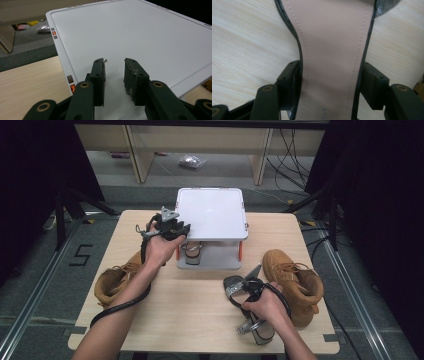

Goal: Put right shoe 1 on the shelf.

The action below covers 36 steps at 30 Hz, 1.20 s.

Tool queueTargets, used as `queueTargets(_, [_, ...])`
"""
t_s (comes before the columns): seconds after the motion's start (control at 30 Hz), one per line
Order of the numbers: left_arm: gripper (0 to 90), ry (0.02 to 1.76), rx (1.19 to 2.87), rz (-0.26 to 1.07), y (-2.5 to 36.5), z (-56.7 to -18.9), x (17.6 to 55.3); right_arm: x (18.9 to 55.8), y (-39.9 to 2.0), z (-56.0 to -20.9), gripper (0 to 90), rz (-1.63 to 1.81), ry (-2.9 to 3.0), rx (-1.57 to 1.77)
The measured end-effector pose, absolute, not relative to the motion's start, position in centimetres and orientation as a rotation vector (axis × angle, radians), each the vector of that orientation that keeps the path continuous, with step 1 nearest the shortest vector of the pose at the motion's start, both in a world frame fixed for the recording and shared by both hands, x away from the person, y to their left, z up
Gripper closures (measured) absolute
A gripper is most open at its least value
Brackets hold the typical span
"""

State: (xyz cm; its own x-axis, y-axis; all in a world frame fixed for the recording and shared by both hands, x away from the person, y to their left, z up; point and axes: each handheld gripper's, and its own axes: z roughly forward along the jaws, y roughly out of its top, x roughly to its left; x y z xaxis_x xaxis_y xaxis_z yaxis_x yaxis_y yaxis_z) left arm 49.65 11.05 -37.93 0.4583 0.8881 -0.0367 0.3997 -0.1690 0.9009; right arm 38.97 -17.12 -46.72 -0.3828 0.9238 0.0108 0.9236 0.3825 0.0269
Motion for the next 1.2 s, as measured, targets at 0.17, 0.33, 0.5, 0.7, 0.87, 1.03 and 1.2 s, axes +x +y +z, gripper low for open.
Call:
queueTargets(0.17, [69.4, 1.102, 1.764, 0.650, 11.1, -37.9, 49.6, 38.9, -17.4, -46.5, 43.2, 0.062, 2.578, 1.769])
queueTargets(0.33, [69.6, 1.102, 1.766, 0.649, 11.1, -37.9, 49.7, 38.9, -17.3, -46.4, 43.4, 0.090, 2.569, 1.787])
queueTargets(0.5, [69.8, 1.101, 1.766, 0.648, 11.1, -37.9, 49.7, 38.9, -17.3, -46.1, 43.4, 0.150, 2.569, 1.758])
queueTargets(0.7, [70.1, 1.098, 1.767, 0.652, 11.1, -38.0, 49.6, 39.4, -16.6, -44.9, 43.4, 0.222, 2.528, 1.800])
queueTargets(0.87, [70.7, 1.099, 1.764, 0.651, 11.1, -38.0, 49.7, 41.1, -15.7, -44.0, 43.4, 0.282, 2.503, 1.813])
queueTargets(1.03, [70.9, 1.095, 1.764, 0.649, 11.2, -38.0, 49.7, 43.0, -14.1, -43.7, 43.4, 0.328, 2.441, 1.848])
queueTargets(1.2, [71.1, 1.093, 1.763, 0.649, 11.2, -38.0, 49.7, 44.6, -12.9, -44.0, 43.4, 0.330, 2.398, 1.863])
